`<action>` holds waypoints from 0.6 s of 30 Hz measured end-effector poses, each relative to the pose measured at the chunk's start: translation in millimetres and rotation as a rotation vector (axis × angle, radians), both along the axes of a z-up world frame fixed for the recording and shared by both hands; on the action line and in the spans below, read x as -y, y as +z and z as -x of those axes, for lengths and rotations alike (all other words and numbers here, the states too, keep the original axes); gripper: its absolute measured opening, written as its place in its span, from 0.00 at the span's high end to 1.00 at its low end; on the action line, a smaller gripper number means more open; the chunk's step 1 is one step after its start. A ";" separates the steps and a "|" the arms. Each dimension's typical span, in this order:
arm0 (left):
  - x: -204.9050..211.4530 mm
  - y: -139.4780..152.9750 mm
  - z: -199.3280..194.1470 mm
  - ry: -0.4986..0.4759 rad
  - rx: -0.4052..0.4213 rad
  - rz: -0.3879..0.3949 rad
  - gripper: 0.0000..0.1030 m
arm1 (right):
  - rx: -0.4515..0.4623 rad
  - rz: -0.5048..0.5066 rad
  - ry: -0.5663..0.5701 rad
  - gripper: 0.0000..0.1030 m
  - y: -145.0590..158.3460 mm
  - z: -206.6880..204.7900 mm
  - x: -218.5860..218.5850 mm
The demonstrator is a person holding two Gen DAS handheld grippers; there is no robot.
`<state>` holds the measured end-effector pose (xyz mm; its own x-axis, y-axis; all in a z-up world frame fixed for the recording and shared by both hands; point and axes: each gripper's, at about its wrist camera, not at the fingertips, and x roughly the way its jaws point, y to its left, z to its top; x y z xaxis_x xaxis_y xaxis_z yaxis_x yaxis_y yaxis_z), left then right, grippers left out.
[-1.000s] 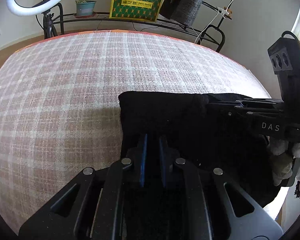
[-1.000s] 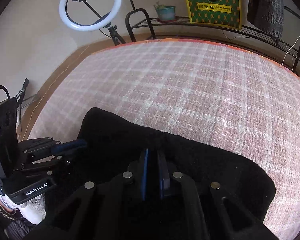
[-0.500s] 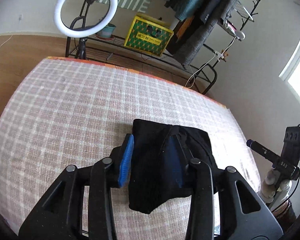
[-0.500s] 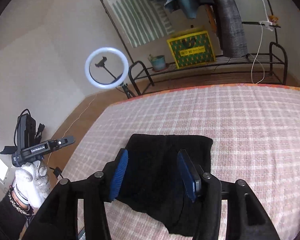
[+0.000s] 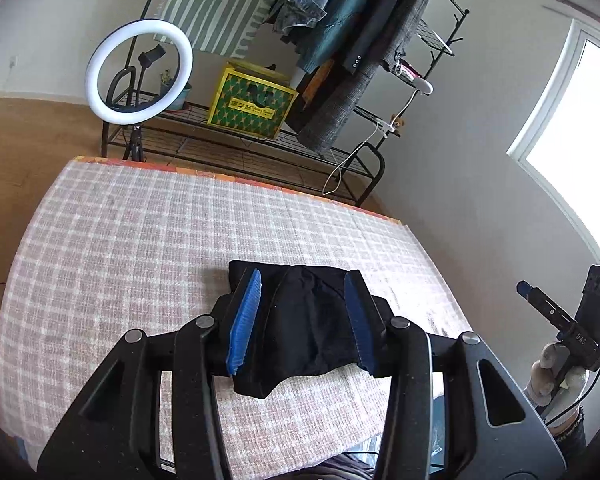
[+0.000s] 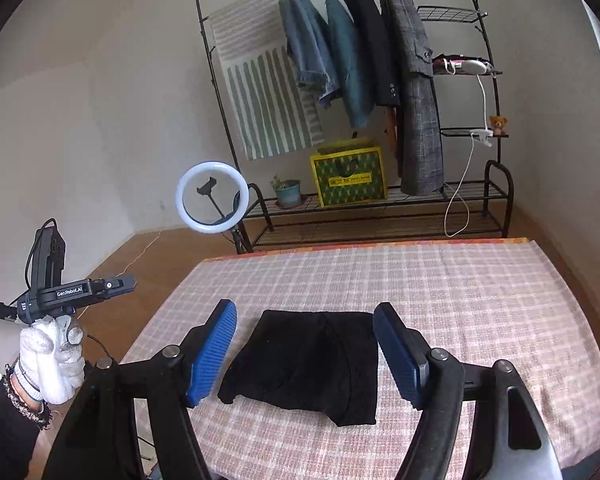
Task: Fold large clothes
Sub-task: 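Open both tools and reposition them at the folded bundle's edge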
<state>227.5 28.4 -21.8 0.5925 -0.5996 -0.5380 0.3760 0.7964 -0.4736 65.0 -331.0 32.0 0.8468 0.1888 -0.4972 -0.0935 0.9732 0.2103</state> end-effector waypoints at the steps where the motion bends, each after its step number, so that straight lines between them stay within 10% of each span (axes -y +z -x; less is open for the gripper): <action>1: 0.8 2.3 -2.4 -0.015 0.002 0.001 0.57 | 0.007 0.015 -0.011 0.28 7.8 3.2 -0.3; 9: 3.5 0.0 -11.6 -0.055 -0.005 0.031 0.56 | 0.035 0.049 -0.059 0.28 50.6 29.9 7.5; 18: 8.1 -62.6 -26.0 -0.036 -0.183 0.084 0.49 | -0.095 -0.103 -0.097 0.28 -5.0 13.7 62.7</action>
<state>253.5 20.4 -84.4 0.4672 -0.6659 -0.5817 0.3049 0.7389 -0.6009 51.3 -393.7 27.0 0.8138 0.1623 -0.5580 0.0248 0.9496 0.3124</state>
